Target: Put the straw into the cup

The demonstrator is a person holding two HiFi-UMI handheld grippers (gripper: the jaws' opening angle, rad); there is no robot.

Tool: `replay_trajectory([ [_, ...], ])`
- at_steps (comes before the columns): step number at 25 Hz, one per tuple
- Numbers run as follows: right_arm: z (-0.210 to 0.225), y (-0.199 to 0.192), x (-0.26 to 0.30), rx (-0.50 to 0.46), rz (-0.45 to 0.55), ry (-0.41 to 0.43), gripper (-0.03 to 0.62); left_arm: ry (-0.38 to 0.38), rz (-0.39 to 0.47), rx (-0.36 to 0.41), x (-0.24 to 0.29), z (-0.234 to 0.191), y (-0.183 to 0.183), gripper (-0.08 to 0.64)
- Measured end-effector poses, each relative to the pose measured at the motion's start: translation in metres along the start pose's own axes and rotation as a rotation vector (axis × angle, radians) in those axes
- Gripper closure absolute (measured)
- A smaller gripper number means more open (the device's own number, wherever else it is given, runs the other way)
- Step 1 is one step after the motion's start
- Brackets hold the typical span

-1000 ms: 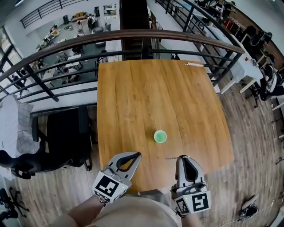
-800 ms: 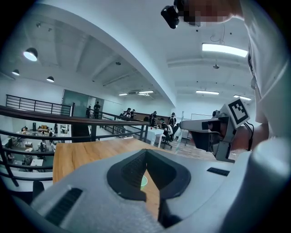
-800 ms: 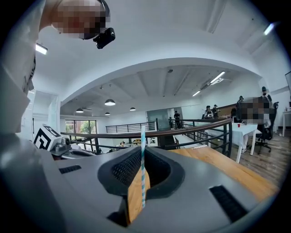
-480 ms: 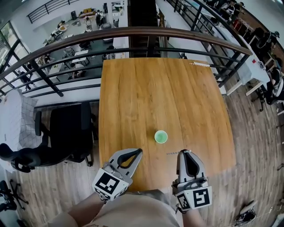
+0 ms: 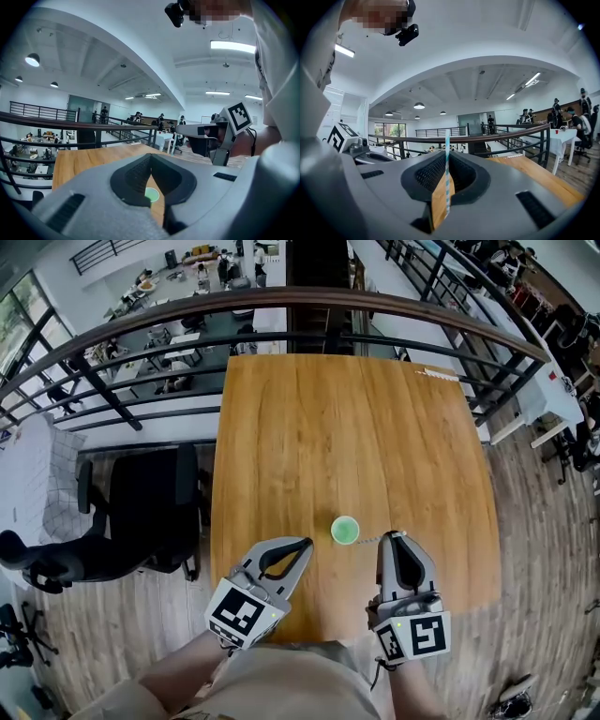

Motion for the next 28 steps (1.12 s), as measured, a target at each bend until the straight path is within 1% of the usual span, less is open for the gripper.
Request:
replay_trajectory([
  [5, 0.01, -0.015, 0.017, 0.046, -0.018, 0.003, 0.558, -0.002, -0.013, 0.007, 0.015, -0.003, -0.006, 0.546],
  [13, 0.027, -0.051, 0.044, 0.052, -0.067, -0.002, 0.558, -0.003, -0.069, -0.009, 0.038, -0.01, -0.034, 0.547],
  [20, 0.036, -0.094, 0.065, 0.081, -0.126, -0.009, 0.558, -0.005, -0.136, -0.058, 0.051, -0.02, -0.068, 0.546],
  [28, 0.045, -0.14, 0.076, 0.103, -0.182, -0.024, 0.558, -0.011, -0.187, -0.104, 0.072, -0.025, -0.094, 0.547],
])
Point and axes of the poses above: the fingertips, and each gripper's own axes: x forward along the fingers, z to its right, y out of its top, the point moved 7 cm from there along -x, backward along the fingers, and after that the axes turned 7 degrees about z, right-handed, at the moved point
